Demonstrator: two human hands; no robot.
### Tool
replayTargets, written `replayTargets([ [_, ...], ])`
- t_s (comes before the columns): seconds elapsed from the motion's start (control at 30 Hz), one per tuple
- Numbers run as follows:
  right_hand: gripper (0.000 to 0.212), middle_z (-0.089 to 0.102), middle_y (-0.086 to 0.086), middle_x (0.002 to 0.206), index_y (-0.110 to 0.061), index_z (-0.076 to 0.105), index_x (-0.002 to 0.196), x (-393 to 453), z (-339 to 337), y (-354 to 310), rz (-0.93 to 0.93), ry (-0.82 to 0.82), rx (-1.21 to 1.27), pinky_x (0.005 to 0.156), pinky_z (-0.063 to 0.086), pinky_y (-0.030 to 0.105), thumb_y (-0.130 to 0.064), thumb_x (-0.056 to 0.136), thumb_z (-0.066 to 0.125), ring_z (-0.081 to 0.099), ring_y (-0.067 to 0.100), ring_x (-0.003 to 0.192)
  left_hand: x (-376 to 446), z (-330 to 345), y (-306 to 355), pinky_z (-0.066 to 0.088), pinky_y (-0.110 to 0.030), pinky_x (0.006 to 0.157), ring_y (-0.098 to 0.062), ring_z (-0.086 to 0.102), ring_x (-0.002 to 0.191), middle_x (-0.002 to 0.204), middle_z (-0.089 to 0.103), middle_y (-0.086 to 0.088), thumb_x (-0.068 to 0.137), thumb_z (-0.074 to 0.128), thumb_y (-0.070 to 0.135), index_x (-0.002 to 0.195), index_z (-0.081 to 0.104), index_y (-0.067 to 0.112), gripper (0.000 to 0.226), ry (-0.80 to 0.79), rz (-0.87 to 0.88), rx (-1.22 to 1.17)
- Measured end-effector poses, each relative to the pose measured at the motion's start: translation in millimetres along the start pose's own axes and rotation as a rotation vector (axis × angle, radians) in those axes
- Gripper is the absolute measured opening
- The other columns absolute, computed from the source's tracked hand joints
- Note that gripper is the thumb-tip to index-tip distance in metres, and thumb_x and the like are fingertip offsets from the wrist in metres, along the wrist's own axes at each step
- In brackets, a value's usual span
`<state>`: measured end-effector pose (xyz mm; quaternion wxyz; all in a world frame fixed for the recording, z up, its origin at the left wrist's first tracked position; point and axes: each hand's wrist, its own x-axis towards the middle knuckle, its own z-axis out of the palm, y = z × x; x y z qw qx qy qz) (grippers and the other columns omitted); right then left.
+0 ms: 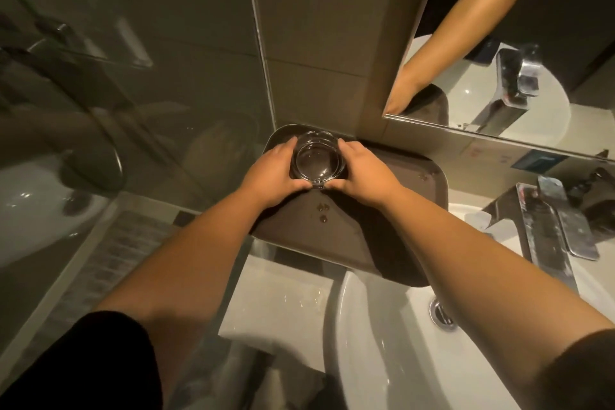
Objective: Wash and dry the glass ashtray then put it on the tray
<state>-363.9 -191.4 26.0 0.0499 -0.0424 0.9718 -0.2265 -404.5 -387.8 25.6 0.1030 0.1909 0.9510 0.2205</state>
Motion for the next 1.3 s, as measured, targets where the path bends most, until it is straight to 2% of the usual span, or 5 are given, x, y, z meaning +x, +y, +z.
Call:
replayTargets([
  [0.23, 0.100, 0.041, 0.015, 0.148, -0.005, 0.025, 0.151, 2, 2, 10, 0.007, -0.024, -0.013, 0.109, 0.038, 0.038, -0.047, 0.077, 0.077, 0.040, 0.030, 0.135, 7, 7, -2, 0.033, -0.038, 0.114, -0.026, 0.036, 0.142, 0.155, 0.036, -0.009, 0.075, 0.077, 0.049, 0.155, 0.019, 0.015, 0.104, -0.029, 0.014, 0.023],
  [0.8, 0.099, 0.039, 0.014, 0.149, -0.007, 0.025, 0.151, 6, 5, 15, -0.002, -0.026, -0.019, 0.110, 0.034, 0.037, -0.051, 0.078, 0.074, 0.038, 0.030, 0.135, 11, 7, -2, 0.033, -0.037, 0.115, -0.023, 0.032, 0.144, 0.158, 0.031, -0.007, 0.078, 0.076, 0.048, 0.155, 0.019, 0.015, 0.101, -0.043, 0.002, 0.046],
  [1.0, 0.103, 0.032, 0.012, 0.155, -0.010, 0.020, 0.153, -1, 0, 12, 0.018, -0.037, -0.038, 0.113, 0.032, 0.038, -0.052, 0.077, 0.075, 0.033, 0.030, 0.140, 7, 1, 6, 0.023, -0.036, 0.120, -0.023, 0.022, 0.148, 0.163, 0.020, -0.008, 0.078, 0.077, 0.044, 0.155, 0.014, 0.012, 0.105, -0.050, 0.012, 0.086],
  [1.1, 0.101, 0.024, 0.011, 0.159, -0.012, 0.019, 0.154, -9, -6, 12, 0.013, -0.018, -0.072, 0.117, 0.028, 0.038, -0.053, 0.078, 0.073, 0.027, 0.030, 0.143, -5, -3, 11, 0.016, -0.040, 0.122, -0.024, 0.012, 0.151, 0.164, 0.011, -0.008, 0.081, 0.072, 0.050, 0.155, 0.013, 0.012, 0.102, -0.021, 0.038, 0.176],
  [1.3, 0.077, 0.028, 0.016, 0.157, -0.009, 0.027, 0.151, -53, -32, -1, 0.018, 0.177, -0.293, 0.120, 0.021, 0.041, -0.051, 0.093, 0.055, 0.024, 0.031, 0.145, -52, -13, 33, 0.007, -0.051, 0.121, -0.031, 0.005, 0.151, 0.164, 0.012, -0.012, 0.092, 0.040, 0.059, 0.153, 0.022, 0.015, 0.077, 0.236, 0.137, 0.515],
])
